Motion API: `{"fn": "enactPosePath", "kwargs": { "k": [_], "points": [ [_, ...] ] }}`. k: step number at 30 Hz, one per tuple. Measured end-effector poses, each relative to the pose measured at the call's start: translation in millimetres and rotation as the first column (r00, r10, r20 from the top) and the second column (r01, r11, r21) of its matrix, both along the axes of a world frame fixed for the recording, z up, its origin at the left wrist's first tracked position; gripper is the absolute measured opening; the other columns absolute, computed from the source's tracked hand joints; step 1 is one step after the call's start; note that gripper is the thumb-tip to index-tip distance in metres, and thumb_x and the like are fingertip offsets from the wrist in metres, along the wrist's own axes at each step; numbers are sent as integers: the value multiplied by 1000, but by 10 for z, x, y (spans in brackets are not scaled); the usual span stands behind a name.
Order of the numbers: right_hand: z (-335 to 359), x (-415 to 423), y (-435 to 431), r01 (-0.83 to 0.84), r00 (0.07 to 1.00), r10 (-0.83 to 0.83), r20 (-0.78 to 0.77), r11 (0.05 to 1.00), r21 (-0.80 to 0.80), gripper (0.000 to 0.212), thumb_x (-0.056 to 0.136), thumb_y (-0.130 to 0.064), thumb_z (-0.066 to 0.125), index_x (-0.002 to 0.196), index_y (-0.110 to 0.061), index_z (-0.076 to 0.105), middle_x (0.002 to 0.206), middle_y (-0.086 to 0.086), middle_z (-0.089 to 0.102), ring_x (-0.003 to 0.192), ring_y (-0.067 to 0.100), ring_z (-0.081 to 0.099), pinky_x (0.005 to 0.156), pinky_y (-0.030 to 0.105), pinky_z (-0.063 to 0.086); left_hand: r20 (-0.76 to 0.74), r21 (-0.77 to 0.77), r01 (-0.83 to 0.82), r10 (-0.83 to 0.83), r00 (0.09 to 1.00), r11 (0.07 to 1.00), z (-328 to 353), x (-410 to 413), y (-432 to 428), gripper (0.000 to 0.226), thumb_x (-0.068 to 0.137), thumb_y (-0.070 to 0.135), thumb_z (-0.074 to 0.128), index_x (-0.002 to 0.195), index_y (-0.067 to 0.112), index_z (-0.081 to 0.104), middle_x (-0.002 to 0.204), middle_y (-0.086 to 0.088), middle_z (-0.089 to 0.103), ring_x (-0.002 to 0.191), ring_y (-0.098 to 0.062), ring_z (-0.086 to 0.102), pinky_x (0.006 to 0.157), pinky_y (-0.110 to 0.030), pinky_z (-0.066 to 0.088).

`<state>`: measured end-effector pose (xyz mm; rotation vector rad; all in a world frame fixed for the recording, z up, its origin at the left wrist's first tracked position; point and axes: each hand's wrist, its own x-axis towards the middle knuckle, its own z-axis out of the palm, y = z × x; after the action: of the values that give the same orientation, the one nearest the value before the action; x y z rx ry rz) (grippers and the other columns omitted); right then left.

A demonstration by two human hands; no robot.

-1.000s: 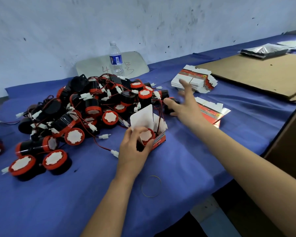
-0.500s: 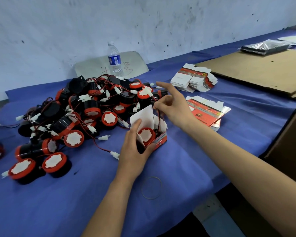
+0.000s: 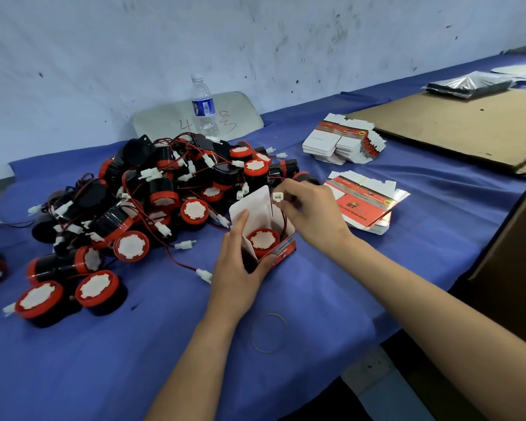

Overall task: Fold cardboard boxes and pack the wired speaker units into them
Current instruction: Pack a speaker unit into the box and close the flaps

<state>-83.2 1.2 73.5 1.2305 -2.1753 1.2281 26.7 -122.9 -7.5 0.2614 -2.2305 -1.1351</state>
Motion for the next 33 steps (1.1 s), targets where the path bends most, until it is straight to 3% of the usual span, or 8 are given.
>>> {"fn": "enactPosePath", "kwargs": {
  "k": [3, 6, 12, 16, 21, 26, 29, 33],
  "points": [
    [-98, 56, 47, 44, 996, -39, 85, 998, -55, 15, 83, 1, 65, 91, -10, 72, 83, 6, 62, 85, 20, 56, 70, 31, 47, 10, -17, -17, 17, 1000, 1000, -21, -11, -11, 81, 82, 28, 75, 146, 39, 27, 119, 55, 29, 104, 27, 38, 85, -2, 35],
    [-228, 144, 98, 52, 991, -34, 130, 989, -139, 17, 82, 0, 68, 91, -13, 73, 93, 4, 61, 90, 17, 58, 78, 22, 46, 6, -19, -23, 24, 1000, 1000, -34, -16, -13, 81, 81, 24, 76, 145, 40, 28, 118, 54, 32, 101, 27, 39, 81, 4, 34],
    [-503, 245, 161, 56, 993, -44, 106, 993, -105, 14, 90, -6, 63, 99, -12, 72, 106, 5, 64, 104, 28, 58, 90, 32, 44, -18, -7, -28, 28, 999, 1000, -9, -3, 7, 79, 81, 29, 76, 140, 46, 27, 117, 51, 34, 103, 27, 39, 81, 4, 33],
    [-529, 187, 134, 56, 987, -43, 158, 995, -77, 23, 95, -9, 55, 118, -13, 56, 97, 3, 68, 97, 29, 57, 87, 22, 32, -21, -8, -34, 34, 999, 999, -8, 8, 12, 78, 81, 29, 76, 143, 42, 29, 117, 44, 38, 100, 27, 41, 79, 5, 33],
    [-500, 172, 77, 100, 966, -66, 251, 987, -126, 51, 95, -7, 54, 140, -17, 34, 80, 2, 70, 97, 30, 55, 93, 33, 39, -9, -19, -35, 35, 999, 999, -18, 5, 7, 78, 82, 23, 75, 145, 36, 32, 112, 53, 36, 97, 27, 41, 78, 5, 33],
    [-412, 134, -42, 166, 986, -167, -2, 983, -73, 48, 94, -7, 56, 140, -10, 43, 85, 9, 67, 90, 31, 59, 96, 39, 40, -11, -15, -41, 41, 999, 999, -18, 9, 3, 79, 81, 25, 76, 144, 41, 31, 116, 55, 33, 101, 26, 42, 79, 5, 33],
    [-404, 136, -76, 201, 971, -204, -128, 979, -31, 51, 92, -7, 56, 141, -12, 45, 85, 11, 62, 87, 35, 58, 89, 41, 43, -12, -15, -40, 40, 999, 999, -7, 6, -1, 79, 81, 28, 75, 144, 43, 29, 125, 52, 31, 113, 25, 36, 87, 2, 34],
    [-438, 140, -89, 208, 912, -233, -338, 972, -108, 49, 81, 1, 67, 129, -8, 59, 69, 6, 61, 82, 22, 53, 73, 36, 49, -14, -8, -29, 28, 1000, 1000, -4, 8, 4, 78, 81, 28, 76, 143, 43, 29, 120, 50, 34, 106, 26, 39, 83, 3, 34]
  ]
}}
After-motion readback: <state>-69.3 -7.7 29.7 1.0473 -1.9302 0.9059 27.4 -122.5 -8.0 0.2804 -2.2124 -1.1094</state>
